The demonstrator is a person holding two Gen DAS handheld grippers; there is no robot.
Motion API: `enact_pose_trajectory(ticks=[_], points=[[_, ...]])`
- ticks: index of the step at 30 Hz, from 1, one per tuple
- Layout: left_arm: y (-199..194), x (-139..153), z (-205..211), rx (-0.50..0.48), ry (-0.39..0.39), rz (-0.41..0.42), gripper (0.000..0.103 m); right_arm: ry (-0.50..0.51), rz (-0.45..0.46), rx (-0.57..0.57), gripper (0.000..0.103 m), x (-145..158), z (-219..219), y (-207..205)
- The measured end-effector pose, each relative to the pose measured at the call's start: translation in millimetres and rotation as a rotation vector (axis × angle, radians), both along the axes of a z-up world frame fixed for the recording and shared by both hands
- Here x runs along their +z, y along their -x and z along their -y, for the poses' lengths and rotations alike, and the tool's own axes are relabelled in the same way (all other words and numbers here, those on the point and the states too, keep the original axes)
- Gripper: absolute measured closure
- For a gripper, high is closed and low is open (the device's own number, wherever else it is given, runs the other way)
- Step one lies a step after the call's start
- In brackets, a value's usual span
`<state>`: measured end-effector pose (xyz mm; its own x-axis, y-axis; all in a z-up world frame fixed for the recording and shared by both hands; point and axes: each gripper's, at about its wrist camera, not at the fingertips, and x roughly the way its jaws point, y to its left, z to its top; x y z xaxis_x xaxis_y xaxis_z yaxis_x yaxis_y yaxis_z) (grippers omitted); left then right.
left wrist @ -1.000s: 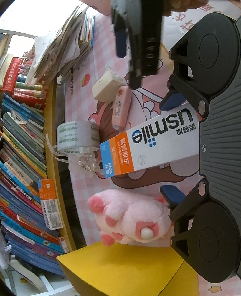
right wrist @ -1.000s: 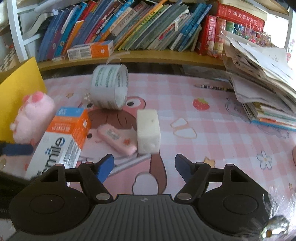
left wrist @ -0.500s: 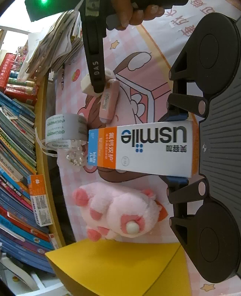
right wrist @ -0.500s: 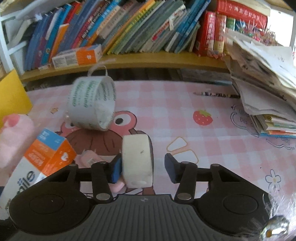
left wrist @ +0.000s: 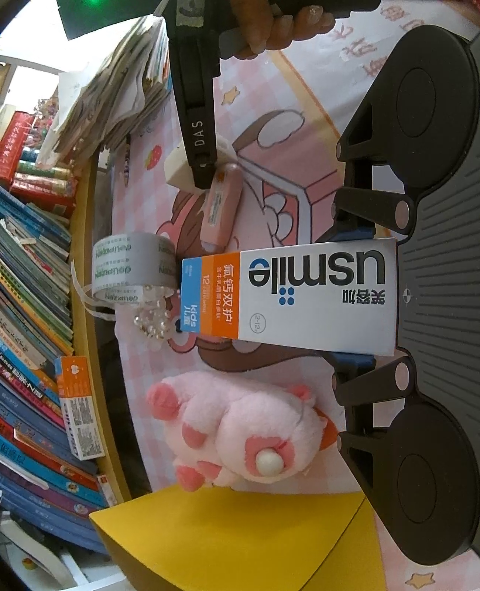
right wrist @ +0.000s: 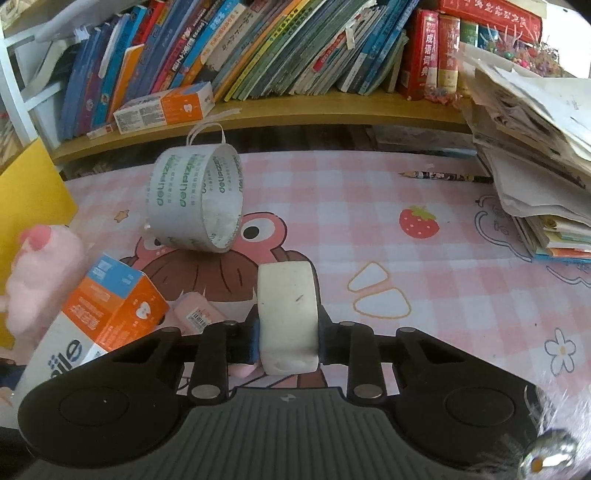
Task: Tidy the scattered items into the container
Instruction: 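Close the left tool on the usmile box while the right tool grips the white block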
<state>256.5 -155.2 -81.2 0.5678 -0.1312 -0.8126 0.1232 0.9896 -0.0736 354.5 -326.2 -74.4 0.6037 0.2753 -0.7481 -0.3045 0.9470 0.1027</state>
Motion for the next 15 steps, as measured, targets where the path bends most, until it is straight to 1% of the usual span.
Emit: enact_pose_trajectory(ticks=[7, 15], points=[[11.4, 7.9, -5.7, 0.020, 0.078, -0.002, 0.052, -0.024, -0.008, 0.012, 0.078, 9.0, 4.0, 28.0], [34.7, 23.1, -10.5, 0.021, 0.101, 0.030, 0.052, -0.052, -0.031, 0.032, 0.078, 16.3, 6.4, 64.8]])
